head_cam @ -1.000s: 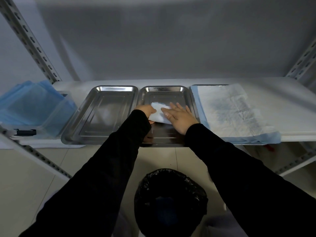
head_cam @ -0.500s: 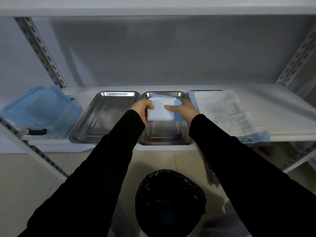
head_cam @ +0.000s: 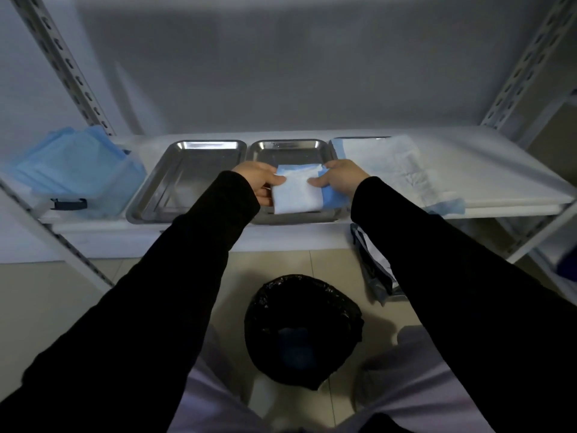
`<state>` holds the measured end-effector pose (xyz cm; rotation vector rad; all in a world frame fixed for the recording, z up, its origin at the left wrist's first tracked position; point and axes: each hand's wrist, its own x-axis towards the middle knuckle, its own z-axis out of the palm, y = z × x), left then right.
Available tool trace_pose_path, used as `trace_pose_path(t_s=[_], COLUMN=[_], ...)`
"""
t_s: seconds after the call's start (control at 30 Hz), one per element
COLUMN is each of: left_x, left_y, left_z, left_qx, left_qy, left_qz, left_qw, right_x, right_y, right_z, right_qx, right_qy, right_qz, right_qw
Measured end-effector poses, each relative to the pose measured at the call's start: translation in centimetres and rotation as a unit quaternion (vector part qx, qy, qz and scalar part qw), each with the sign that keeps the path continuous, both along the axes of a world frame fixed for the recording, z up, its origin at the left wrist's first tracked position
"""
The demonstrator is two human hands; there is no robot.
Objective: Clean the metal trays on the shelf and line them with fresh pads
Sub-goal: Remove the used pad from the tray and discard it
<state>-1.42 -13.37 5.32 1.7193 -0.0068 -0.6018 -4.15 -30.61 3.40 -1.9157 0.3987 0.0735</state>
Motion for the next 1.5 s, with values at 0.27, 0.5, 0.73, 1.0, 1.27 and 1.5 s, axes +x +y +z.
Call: trace_pose_path(t_s=[0.27,0.5,0.73,1.0,1.27,1.5], left_x=[-2.0,-3.2,-5.1,-5.8,-7.0,-6.4], left_y=[1.0,0.7,1.3,2.0,1.6,1.5], left_z=[-0.5,-1.8,-7.0,-11.4,-14.6,-14.7], left_qx=[0.099,0.261,0.287,0.313,0.407,0.369], left_qy=[-0.014,-0.087,-0.087,-0.036,-0.054,-0.039], left_qz=[-0.065,-0.199,-0.226,-0.23,-0.289,-0.222], left_qw=[0.993,0.941,0.927,0.921,0.865,0.902], right_x=[-3.2,-5.3,-6.9,-7.7,-7.8,-8.0], right_y=[0.1,-0.6,1.0,2.9,3.3,3.4], right_z=[0.0,-1.1,-3.9,-7.3,-10.9,-11.5], right_qx=[-0.05,-0.101,-0.183,-0.196,-0.301,-0.333], right_qy=[0.073,0.131,0.207,0.252,0.261,0.281], right_qz=[0.046,0.117,0.174,0.182,0.25,0.291], right_qw=[0.995,0.979,0.945,0.93,0.882,0.852])
